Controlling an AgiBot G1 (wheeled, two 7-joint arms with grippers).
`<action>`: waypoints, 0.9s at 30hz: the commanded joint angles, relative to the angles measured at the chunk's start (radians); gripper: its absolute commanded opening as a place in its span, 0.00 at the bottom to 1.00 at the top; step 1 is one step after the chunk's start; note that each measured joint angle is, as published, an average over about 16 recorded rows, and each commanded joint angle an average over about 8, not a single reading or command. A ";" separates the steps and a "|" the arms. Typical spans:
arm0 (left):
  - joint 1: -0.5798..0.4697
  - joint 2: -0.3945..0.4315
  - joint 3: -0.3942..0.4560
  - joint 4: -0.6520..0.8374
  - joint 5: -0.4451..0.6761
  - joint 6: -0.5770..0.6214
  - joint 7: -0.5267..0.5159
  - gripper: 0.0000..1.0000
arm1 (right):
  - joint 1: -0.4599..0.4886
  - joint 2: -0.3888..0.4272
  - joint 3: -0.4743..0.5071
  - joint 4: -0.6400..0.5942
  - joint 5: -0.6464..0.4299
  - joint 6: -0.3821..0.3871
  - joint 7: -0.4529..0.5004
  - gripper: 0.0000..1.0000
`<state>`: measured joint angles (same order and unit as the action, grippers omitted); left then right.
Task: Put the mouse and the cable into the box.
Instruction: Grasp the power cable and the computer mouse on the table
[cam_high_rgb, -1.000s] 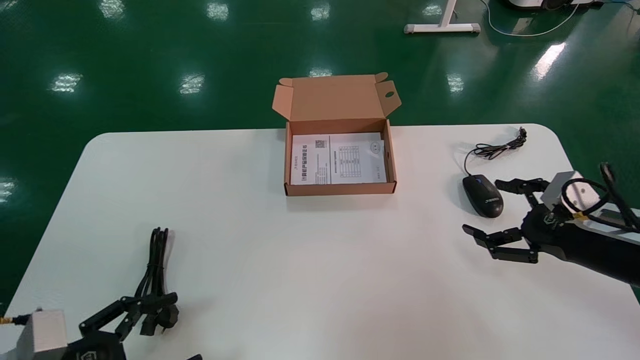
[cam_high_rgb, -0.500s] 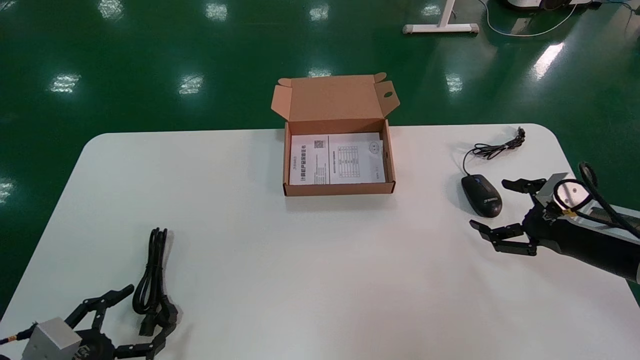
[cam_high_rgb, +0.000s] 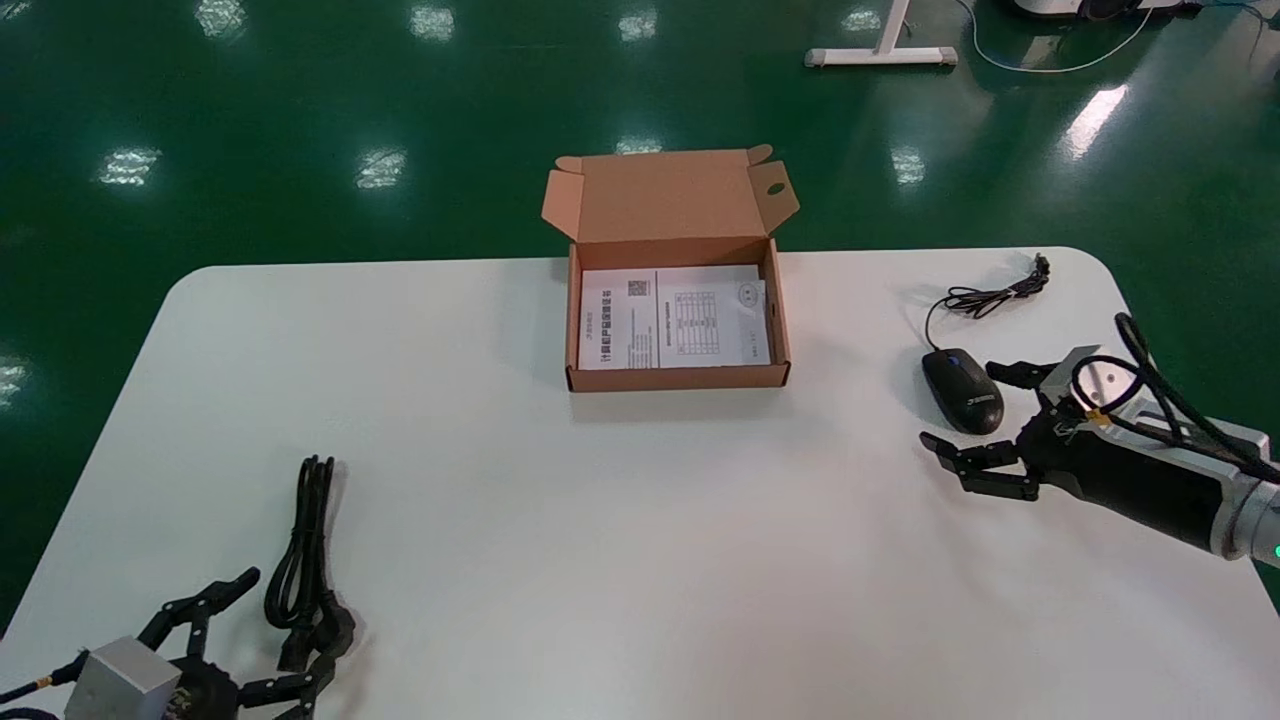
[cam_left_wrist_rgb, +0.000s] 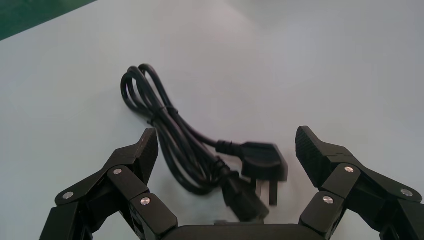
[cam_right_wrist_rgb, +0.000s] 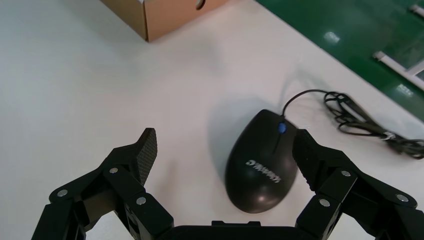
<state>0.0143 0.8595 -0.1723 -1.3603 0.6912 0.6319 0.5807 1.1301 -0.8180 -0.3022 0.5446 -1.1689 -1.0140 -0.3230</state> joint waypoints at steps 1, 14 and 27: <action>-0.006 0.010 0.003 0.000 0.004 -0.006 0.008 1.00 | 0.009 -0.014 -0.001 -0.029 0.000 -0.001 -0.011 1.00; -0.094 0.069 0.070 0.003 0.069 -0.127 0.021 1.00 | 0.091 -0.106 0.010 -0.209 0.002 0.091 -0.063 1.00; -0.120 0.066 0.102 0.005 0.097 -0.178 0.006 1.00 | 0.124 -0.114 0.023 -0.317 0.017 0.095 -0.076 1.00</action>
<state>-0.1047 0.9265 -0.0707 -1.3557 0.7866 0.4553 0.5869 1.2518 -0.9329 -0.2807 0.2317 -1.1532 -0.9209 -0.4035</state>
